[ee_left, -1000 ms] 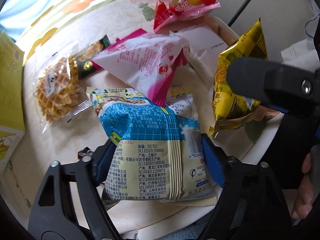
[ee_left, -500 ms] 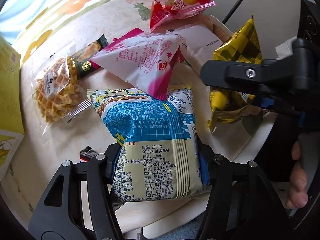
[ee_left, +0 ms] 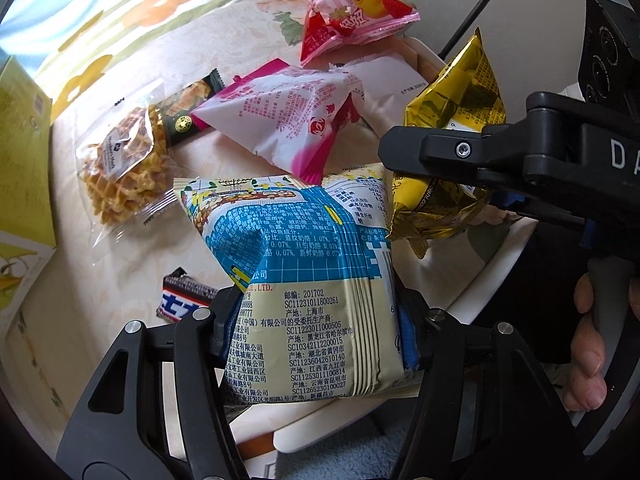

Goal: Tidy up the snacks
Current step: 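Grasp the blue-printed snack bag with the left tool while the right tool grasps the gold foil bag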

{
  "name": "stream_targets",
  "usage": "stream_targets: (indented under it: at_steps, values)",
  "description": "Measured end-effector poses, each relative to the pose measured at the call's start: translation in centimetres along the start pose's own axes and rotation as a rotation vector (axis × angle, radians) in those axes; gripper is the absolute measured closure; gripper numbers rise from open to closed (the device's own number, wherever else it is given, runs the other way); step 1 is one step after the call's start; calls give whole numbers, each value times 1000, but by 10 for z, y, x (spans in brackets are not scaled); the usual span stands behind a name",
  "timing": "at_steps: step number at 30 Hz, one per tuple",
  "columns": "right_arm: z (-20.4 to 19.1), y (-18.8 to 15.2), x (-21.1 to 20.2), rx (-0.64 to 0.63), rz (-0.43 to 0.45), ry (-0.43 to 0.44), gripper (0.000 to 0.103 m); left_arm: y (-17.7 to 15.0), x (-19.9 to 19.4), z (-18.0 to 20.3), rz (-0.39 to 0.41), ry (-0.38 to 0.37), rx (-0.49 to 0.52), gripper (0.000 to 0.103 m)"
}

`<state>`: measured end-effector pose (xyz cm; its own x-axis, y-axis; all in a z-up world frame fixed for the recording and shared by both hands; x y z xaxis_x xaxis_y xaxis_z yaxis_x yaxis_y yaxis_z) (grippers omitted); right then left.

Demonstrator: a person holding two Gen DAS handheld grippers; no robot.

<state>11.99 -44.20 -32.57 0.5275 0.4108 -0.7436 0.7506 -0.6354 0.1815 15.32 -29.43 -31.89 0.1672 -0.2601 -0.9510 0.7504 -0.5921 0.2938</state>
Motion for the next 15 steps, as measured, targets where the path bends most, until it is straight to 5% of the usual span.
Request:
stream_targets:
  at_steps: [15]
  values:
    - [-37,-4,-34,-192,12,36,45,-18,-39,-3,105,45,-133,47]
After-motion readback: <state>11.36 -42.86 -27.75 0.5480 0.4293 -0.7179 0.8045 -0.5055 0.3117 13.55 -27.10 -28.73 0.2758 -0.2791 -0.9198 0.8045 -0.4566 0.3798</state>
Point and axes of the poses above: each gripper's, at about its wrist camera, not at the fingertips, and x roughly the way its jaws point, z to its right, y to its top, the point moved 2 cm from there along x, roughly the way its jaws point, and after that the axes turned 1 degree about z, right-handed, at the moved point
